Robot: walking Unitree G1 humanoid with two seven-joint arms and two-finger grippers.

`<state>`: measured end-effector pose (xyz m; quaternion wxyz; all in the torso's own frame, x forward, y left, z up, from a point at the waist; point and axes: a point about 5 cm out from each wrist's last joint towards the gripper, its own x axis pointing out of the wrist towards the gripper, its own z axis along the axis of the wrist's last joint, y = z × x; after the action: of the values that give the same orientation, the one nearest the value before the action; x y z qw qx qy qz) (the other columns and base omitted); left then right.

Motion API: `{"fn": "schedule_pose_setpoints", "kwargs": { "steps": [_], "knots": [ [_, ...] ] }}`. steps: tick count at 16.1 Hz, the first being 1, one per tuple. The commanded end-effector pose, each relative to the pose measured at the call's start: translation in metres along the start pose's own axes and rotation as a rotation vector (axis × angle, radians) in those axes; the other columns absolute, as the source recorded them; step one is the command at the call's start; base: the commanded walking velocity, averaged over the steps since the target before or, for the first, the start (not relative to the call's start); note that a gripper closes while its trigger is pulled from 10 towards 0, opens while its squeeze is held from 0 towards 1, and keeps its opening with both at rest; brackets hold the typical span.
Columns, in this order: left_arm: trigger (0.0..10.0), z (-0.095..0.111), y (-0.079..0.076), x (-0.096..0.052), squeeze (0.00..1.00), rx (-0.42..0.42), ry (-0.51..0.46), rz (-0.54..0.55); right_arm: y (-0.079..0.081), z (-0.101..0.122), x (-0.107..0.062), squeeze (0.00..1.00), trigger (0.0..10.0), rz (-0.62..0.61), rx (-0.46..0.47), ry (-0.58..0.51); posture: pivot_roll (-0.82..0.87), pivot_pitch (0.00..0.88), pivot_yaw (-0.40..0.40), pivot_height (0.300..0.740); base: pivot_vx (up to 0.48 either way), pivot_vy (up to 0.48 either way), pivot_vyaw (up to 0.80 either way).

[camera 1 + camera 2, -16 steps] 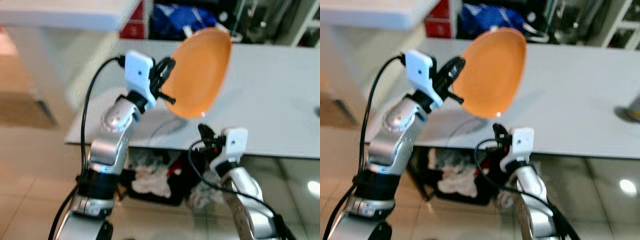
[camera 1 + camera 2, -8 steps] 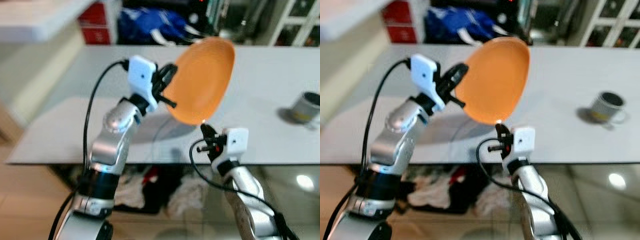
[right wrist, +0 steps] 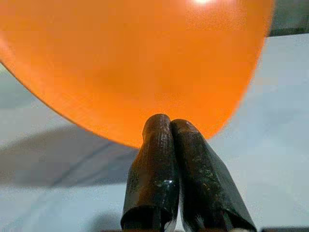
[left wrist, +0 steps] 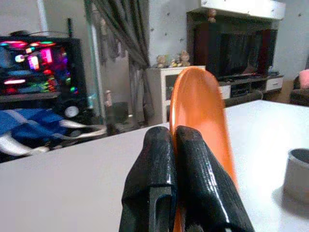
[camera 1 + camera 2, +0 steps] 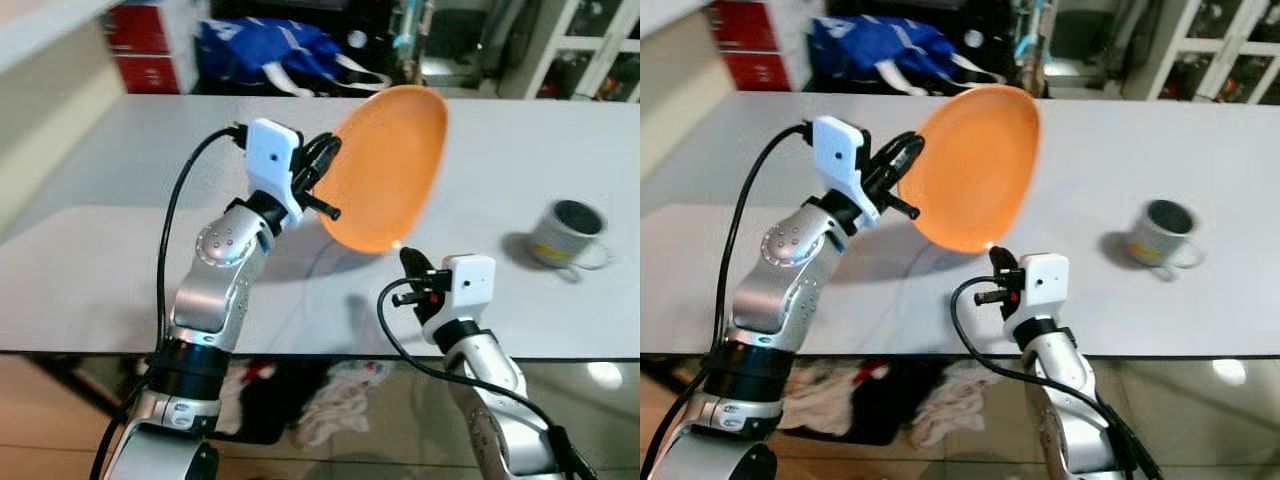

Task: Setting the table

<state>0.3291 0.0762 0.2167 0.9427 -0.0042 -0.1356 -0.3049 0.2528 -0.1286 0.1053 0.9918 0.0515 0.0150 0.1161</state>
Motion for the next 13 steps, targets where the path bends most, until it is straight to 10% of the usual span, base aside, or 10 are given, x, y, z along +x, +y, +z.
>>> {"fn": "schedule_pose_setpoints", "kwargs": {
  "steps": [1,7,13],
  "knots": [
    [0.0,0.015,-0.005,0.007,0.00,0.013,-0.067,-0.029,-0.004,0.001,-0.001,0.00,10.0,-0.014,-0.010,-0.004,0.01,0.000,0.022,0.740,0.000,0.000,0.00],
    [0.0,0.015,-0.007,0.037,0.00,-0.060,-0.046,-0.030,-0.005,0.000,-0.002,0.00,10.0,-0.010,-0.011,0.003,0.00,0.000,0.018,0.740,0.000,0.000,0.00],
    [0.0,-0.008,-0.040,0.092,0.00,-0.416,0.080,-0.021,-0.003,0.003,-0.029,0.00,10.0,-0.055,-0.022,0.011,-0.15,0.000,0.067,0.740,0.000,0.000,0.00]
  ]
}}
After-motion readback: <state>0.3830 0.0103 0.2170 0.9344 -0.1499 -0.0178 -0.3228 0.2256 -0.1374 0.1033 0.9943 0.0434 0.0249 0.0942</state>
